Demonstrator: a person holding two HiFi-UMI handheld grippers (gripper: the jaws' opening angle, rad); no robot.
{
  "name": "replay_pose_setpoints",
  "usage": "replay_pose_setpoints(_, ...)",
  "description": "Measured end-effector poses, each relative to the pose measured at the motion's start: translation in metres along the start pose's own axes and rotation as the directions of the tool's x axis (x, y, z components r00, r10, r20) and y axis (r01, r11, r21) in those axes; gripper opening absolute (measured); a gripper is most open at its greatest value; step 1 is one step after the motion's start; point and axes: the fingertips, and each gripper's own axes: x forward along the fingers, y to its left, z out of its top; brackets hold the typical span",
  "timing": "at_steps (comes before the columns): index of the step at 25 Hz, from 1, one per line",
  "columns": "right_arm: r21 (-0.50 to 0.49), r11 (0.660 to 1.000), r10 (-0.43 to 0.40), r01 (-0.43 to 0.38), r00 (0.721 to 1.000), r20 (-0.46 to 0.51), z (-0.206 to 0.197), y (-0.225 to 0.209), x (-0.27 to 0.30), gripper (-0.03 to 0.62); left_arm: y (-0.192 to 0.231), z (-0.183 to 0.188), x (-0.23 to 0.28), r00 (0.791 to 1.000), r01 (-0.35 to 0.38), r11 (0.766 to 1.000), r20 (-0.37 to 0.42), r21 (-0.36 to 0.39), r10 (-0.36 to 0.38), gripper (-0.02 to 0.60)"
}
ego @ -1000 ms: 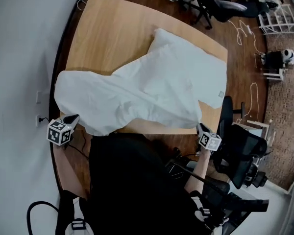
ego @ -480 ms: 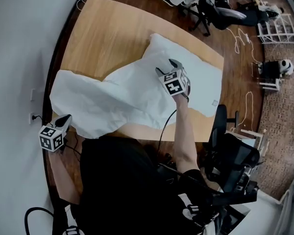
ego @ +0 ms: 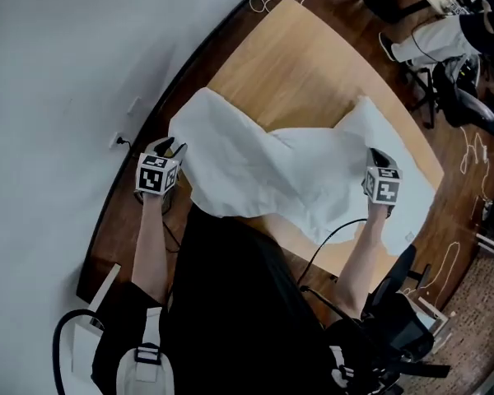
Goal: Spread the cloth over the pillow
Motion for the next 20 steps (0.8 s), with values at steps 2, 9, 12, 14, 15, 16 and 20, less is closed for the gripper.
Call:
replay_pose_setpoints(2, 0.046, 0.999, -0.024, 0.021, 0.998, 0.064, 0.006, -0.008, -0.030, 0.005, 0.021, 0.015, 0.008, 0.998, -0.066, 0.998, -0.013, -0.005, 0.066, 0.183)
replay_pose_setpoints(9, 0.291, 0.945, -0.220, 0.152, 0.951, 0.216, -0.025, -0.063, -0.144, 0.005, 0.052, 0.024, 0.077, 0.978, 0.000, 0.999, -0.206, 0.054, 0.011, 0.244)
replay_pose_setpoints(12, 0.323, 0.925, -0.274, 0.201, 0.941, 0.200, -0.047, -0.074, -0.168, 0.005, 0.042, 0.034, 0.094, 0.970, 0.087, 0.992, -0.235, 0.093, -0.063, 0.244)
replay_pose_setpoints(14, 0.332, 0.917, -0.295, 0.222, 0.937, 0.189, -0.058, -0.074, -0.179, 0.005, 0.033, 0.042, 0.105, 0.961, 0.138, 0.979, -0.261, 0.148, -0.096, 0.239)
replay_pose_setpoints(15, 0.335, 0.914, -0.300, 0.227, 0.936, 0.186, -0.062, -0.073, -0.183, 0.005, 0.030, 0.046, 0.108, 0.959, 0.147, 0.973, -0.268, 0.176, -0.097, 0.220)
replay_pose_setpoints(16, 0.338, 0.914, -0.300, 0.225, 0.935, 0.187, -0.064, -0.070, -0.185, 0.005, 0.030, 0.050, 0.110, 0.960, 0.141, 0.969, -0.266, 0.205, -0.084, 0.198)
replay_pose_setpoints(20, 0.352, 0.910, -0.304, 0.220, 0.930, 0.207, -0.069, -0.059, -0.198, 0.005, 0.024, 0.075, 0.097, 0.986, 0.050, 0.938, -0.166, 0.343, 0.008, 0.033)
